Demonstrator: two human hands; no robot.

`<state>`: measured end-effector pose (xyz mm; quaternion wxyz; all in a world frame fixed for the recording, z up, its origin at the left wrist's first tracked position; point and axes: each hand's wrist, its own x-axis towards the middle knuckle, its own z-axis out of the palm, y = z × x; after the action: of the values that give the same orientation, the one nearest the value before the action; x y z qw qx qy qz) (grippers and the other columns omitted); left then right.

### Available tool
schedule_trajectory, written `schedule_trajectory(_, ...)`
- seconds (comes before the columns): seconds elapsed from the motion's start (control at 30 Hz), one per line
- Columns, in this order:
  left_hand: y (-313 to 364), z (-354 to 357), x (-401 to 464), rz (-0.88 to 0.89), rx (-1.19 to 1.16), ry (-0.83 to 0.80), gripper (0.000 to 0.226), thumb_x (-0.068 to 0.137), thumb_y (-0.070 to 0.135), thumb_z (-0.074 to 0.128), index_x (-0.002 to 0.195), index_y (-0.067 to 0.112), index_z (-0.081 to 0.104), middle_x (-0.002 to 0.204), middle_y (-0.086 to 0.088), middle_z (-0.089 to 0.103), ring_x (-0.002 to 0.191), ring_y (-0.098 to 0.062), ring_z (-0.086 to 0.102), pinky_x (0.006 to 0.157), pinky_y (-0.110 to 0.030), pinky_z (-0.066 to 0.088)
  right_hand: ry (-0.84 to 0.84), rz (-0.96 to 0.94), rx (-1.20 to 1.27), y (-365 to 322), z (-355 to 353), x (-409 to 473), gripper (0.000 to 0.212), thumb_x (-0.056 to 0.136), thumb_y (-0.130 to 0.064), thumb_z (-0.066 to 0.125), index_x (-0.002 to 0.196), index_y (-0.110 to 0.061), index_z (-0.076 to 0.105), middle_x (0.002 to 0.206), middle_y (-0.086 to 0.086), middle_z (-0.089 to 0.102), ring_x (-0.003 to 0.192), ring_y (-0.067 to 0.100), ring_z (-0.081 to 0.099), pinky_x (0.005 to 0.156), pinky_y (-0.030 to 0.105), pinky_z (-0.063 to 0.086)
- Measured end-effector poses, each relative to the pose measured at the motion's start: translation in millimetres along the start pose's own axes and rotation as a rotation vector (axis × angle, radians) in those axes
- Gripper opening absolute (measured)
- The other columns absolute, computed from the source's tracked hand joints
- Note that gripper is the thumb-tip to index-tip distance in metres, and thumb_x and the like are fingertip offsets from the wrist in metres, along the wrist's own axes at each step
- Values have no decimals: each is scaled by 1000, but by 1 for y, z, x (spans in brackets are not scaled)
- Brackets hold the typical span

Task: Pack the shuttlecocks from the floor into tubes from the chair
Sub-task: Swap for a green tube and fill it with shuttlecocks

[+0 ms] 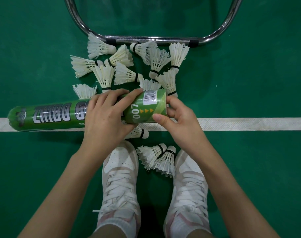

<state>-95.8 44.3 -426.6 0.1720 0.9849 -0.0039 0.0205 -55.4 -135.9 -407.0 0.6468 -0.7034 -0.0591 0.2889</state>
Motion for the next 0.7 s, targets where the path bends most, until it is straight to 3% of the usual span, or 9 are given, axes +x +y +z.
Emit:
schedule_trajectory(0.17, 1, 0, -1, -9, -6, 8, 72, 66, 42, 63, 135, 30, 44, 120, -5, 58, 108, -29, 52, 92, -39, 31, -63, 8, 54, 2, -1, 3, 35, 89, 1, 55, 105, -31, 51, 103, -5, 66, 100, 7, 64, 91, 22, 50)
schedule_trajectory(0.37, 2, -1, -2, -2, -11, 14, 71, 67, 39, 65, 134, 28, 46, 120, -5, 57, 108, -29, 52, 92, -41, 32, -191, 47, 162, -1, -3, 5, 38, 91, 8, 46, 115, -22, 45, 109, -2, 60, 96, 0, 60, 89, 17, 48)
schedule_trajectory(0.5, 2, 0, -4, 14, -8, 3, 74, 67, 33, 74, 135, 28, 45, 122, -5, 56, 109, -29, 51, 93, -41, 32, -244, 58, 175, 0, -6, 5, 39, 92, 10, 42, 125, -12, 39, 120, 11, 55, 104, 11, 57, 93, 19, 47)
schedule_trajectory(0.7, 3, 0, -1, 30, -16, 30, 70, 69, 40, 65, 135, 30, 45, 121, -4, 57, 108, -28, 52, 93, -40, 32, -240, 51, 184, -2, -10, 4, 39, 91, 7, 46, 123, -15, 42, 116, 7, 58, 102, 6, 59, 90, 18, 48)
